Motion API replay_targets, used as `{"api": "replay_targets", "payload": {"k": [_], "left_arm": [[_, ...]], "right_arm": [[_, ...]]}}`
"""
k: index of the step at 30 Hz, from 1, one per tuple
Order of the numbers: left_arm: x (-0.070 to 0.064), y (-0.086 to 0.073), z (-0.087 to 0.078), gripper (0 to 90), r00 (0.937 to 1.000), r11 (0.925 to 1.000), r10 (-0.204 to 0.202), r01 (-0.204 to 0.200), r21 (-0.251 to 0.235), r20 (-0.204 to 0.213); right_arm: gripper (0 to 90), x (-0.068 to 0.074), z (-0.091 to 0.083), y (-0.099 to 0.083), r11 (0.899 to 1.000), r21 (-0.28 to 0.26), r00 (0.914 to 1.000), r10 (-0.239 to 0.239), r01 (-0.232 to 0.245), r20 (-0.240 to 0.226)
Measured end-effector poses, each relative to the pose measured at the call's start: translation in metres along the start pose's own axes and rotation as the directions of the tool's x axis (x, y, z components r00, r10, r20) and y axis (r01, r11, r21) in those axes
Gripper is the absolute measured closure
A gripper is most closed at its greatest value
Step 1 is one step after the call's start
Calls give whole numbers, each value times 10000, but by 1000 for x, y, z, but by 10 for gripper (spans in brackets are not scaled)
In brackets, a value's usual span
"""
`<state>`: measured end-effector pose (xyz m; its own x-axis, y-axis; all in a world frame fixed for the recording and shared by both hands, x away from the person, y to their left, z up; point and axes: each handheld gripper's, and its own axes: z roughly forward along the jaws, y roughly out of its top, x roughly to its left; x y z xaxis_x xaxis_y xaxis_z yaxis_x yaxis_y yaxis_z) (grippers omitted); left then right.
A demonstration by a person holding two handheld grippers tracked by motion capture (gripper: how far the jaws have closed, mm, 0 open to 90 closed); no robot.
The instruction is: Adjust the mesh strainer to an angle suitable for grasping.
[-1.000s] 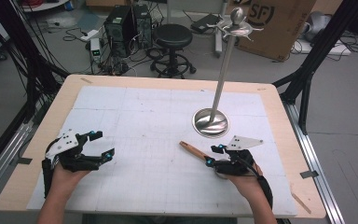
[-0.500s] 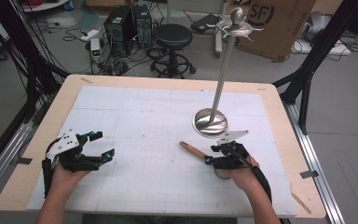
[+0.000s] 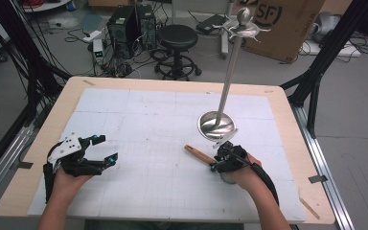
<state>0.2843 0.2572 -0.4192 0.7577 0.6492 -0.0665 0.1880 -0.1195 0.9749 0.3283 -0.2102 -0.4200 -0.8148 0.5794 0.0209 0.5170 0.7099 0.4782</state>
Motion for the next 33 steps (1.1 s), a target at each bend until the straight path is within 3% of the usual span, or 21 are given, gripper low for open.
{"api": "replay_targets", "payload": {"k": [9, 17, 18, 25, 29, 30, 31, 32, 33], "left_arm": [[0, 0, 0, 153, 10000, 10000, 8, -8, -21, 39], [-1, 0, 1, 153, 10000, 10000, 5, -5, -14, 67], [-1, 0, 1, 153, 10000, 10000, 6, -6, -4, 64], [-1, 0, 1, 153, 10000, 10000, 10, -10, 6, 59], [-1, 0, 1, 153, 10000, 10000, 15, -15, 42, 52], [-1, 0, 1, 153, 10000, 10000, 27, -28, 58, 57], [0, 0, 1, 153, 10000, 9999, 60, -61, 84, 79], [-1, 0, 2, 153, 10000, 9999, 47, -47, 88, 79], [-1, -1, 2, 153, 10000, 10000, 22, -23, 78, 77]], "right_arm": [[647, 1, 2, 16, 9924, 1208, 9997, -215, 227, -110], [670, 1, 4, 23, 9831, 1802, 9994, -338, 329, 17], [675, 3, 4, 23, 9844, 1760, 10000, 17, -29, 70], [684, 3, 2, 15, 9928, 1190, 9999, 123, -132, 90], [684, 3, -1, 6, 9980, 470, 9991, 434, -434, 12], [684, 2, -5, 2, 9991, -28, 9991, 422, -422, -11], [684, 2, -5, 2, 9991, -28, 9991, 422, -422, -11], [684, 3, -11, -1, 9977, -489, 9989, 461, -466, -121], [684, 3, -11, -1, 9977, -489, 9989, 461, -466, -121]]}}
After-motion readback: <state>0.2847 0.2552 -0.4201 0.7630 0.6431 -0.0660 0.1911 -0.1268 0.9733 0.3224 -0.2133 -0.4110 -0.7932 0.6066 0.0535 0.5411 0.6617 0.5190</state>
